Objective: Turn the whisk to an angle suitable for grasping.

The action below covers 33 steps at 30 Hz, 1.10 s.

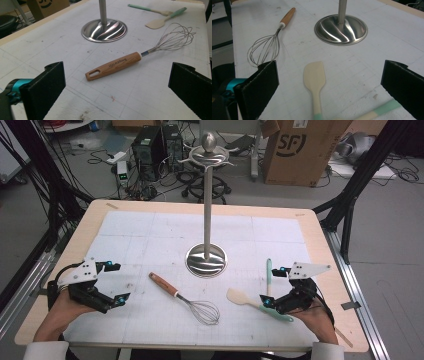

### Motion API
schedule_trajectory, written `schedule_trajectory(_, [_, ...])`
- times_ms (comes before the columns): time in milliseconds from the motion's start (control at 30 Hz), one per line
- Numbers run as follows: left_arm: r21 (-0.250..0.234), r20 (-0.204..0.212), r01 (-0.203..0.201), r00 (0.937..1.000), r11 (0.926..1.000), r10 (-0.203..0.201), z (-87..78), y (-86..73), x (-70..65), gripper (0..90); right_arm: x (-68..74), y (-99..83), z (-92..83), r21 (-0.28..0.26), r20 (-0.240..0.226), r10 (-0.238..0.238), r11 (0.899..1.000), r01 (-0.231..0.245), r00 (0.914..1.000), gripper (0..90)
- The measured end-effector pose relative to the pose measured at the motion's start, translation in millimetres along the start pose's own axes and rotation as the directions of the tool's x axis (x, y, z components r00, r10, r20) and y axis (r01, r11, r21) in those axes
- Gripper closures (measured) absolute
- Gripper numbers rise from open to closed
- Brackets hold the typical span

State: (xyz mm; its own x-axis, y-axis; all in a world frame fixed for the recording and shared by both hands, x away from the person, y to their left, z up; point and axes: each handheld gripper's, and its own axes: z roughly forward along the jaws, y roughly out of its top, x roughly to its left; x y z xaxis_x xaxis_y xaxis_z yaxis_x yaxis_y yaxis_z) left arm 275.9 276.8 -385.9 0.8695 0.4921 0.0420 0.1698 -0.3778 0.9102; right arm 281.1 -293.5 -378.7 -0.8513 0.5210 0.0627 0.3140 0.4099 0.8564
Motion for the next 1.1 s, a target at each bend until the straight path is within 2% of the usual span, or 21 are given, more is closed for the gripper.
schedule_trajectory(133, [-0.002,0.001,-0.014,0.9999,0.9999,0.014,-0.4,4.2,-1.4,1.7,-0.3,0.2,-2.9,-0.011,0.001,0.001,1.000,-0.001,1.0000,0.2])
schedule_trajectory(267, [0.001,0.022,-0.023,0.9995,0.9997,0.023,-0.1,12.1,2.6,1.7,0.5,0.8,-5.6,-0.015,0.003,0.001,1.000,-0.001,1.0000,0.2])
schedule_trajectory(300, [0.026,0.026,-0.026,0.9993,0.9993,0.025,0.8,18.1,6.3,1.7,0.5,1.1,-5.9,-0.015,0.004,0.000,1.000,0.000,1.0000,0.2])
schedule_trajectory(367, [0.035,0.032,-0.032,0.9990,0.9989,0.031,1.4,21.6,7.8,1.7,0.6,1.2,-5.9,-0.013,0.003,-0.001,1.000,0.001,1.0000,0.2])
schedule_trajectory(400, [0.051,0.053,-0.051,0.9974,0.9974,0.048,2.9,29.0,10.6,1.7,0.6,1.1,-5.6,-0.012,0.005,-0.005,1.000,0.005,1.0000,0.2])
schedule_trajectory(533, [0.082,0.067,-0.067,0.9958,0.9943,0.062,7.5,38.9,15.1,1.7,1.5,1.1,-5.2,-0.004,0.004,-0.001,1.000,0.001,1.0000,0.2])
schedule_trajectory(600, [0.131,0.083,-0.099,0.9926,0.9864,0.088,14.4,48.1,20.5,1.7,2.1,1.2,-5.2,-0.005,0.006,-0.004,1.000,0.004,1.0000,0.2])
schedule_trajectory(633, [0.131,0.083,-0.099,0.9926,0.9864,0.088,14.4,48.1,20.5,1.7,2.5,1.2,-5.5,-0.005,0.004,-0.006,1.000,0.006,1.0000,0.2])
schedule_trajectory(700, [0.168,0.106,-0.119,0.9892,0.9787,0.102,23.3,56.7,23.8,1.7,2.3,0.9,-6.3,-0.008,0.001,-0.012,1.000,0.012,0.9999,0.2])
schedule_trajectory(733, [0.168,0.106,-0.119,0.9892,0.9787,0.102,23.3,56.7,23.8,1.7,2.6,0.9,-6.7,-0.009,0.003,-0.007,1.000,0.007,1.0000,0.2])
schedule_trajectory(867, [0.213,0.130,-0.137,0.9853,0.9674,0.111,35.8,66.9,26.3,1.7,2.3,0.8,-6.8,-0.011,0.007,-0.006,1.000,0.006,1.0000,0.2])
schedule_trajectory(1000, [0.238,0.164,-0.164,0.9783,0.9573,0.127,46.7,75.5,28.0,2.1,2.3,1.4,-5.6,-0.006,0.001,-0.009,1.000,0.009,1.0000,0.2])
schedule_trajectory(1033, [0.248,0.179,-0.185,0.9735,0.9511,0.143,50.9,80.0,28.7,3.5,2.2,1.6,-5.3,-0.005,0.001,-0.011,1.000,0.011,0.9999,0.2])
schedule_trajectory(1067, [0.248,0.179,-0.185,0.9735,0.9511,0.143,50.9,80.0,28.7,5.7,1.8,1.9,-5.1,-0.007,0.001,-0.015,1.000,0.015,0.9999,0.2])
schedule_trajectory(1100, [0.254,0.195,-0.198,0.9692,0.9468,0.150,54.5,84.1,30.2,8.4,1.6,2.2,-5.0,-0.006,0.001,-0.015,1.000,0.015,0.9999,0.2])
